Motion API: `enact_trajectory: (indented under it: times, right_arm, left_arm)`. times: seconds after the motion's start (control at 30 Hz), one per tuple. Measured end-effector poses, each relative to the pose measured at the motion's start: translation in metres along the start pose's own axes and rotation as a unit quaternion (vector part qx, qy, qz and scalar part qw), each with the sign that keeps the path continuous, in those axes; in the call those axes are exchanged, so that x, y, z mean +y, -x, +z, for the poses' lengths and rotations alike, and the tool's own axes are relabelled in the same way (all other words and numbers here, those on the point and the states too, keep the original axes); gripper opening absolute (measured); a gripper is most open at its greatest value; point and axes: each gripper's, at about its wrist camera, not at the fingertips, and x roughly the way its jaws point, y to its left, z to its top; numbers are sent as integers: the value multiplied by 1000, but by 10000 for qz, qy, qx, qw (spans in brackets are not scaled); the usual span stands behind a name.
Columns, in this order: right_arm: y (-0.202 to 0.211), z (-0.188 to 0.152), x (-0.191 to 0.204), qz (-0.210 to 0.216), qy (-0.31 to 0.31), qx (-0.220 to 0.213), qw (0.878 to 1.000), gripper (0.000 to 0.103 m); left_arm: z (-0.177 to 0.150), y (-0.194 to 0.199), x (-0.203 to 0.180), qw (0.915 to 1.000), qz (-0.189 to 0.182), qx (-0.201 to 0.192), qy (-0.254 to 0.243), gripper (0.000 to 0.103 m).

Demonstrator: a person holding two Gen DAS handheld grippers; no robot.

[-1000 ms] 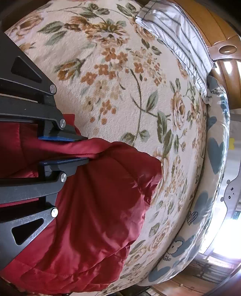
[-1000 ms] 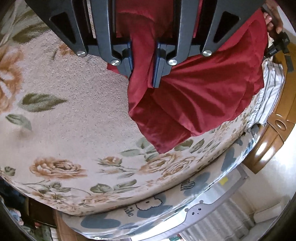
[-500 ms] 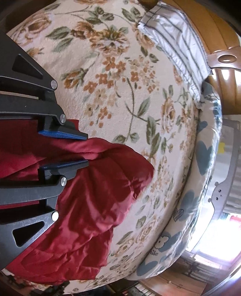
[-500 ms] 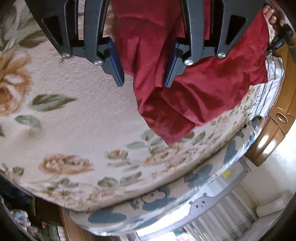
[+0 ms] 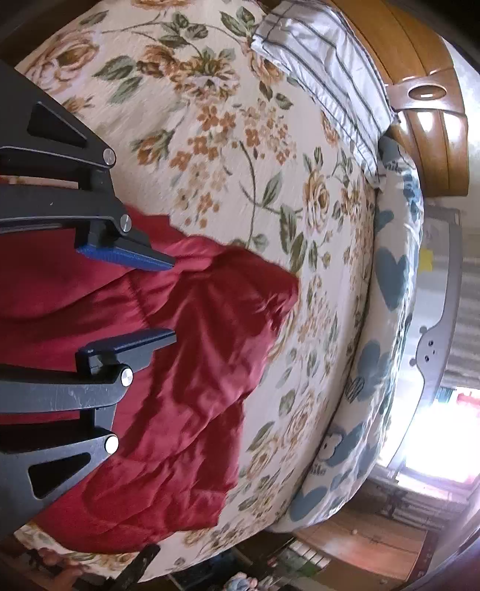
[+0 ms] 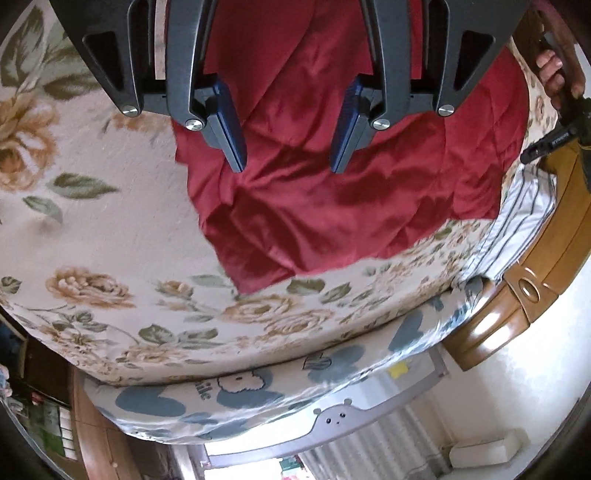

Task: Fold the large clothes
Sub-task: 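Press and smooth the folded red jacket flat with both tools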

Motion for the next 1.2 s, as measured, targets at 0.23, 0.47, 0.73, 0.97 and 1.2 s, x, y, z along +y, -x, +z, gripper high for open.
enact_trajectory:
  times: [0.23, 0.47, 0.73, 0.97, 1.2]
  right_arm:
    - [16, -21, 0, 1, 22, 54, 10000, 50]
    - [39, -37, 5, 12, 80, -37, 10000, 55]
    - [50, -63, 25, 132, 250, 86, 9996, 60]
    - [50, -80, 52, 144, 622, 172, 9978, 62]
    - [46, -85, 75, 149, 1024, 188, 9945, 73]
  left_arm:
    - [-17, 18, -5, 9998, -128, 37, -121, 48]
    - [-31, 39, -12, 9995, -216, -5, -227, 58]
    - [-51, 50, -23, 9988, -308, 117, -352, 62]
    - [-63, 58, -41, 9974, -386, 194, -584, 70]
    - [-69, 61, -61, 9953, -360, 243, -870, 79]
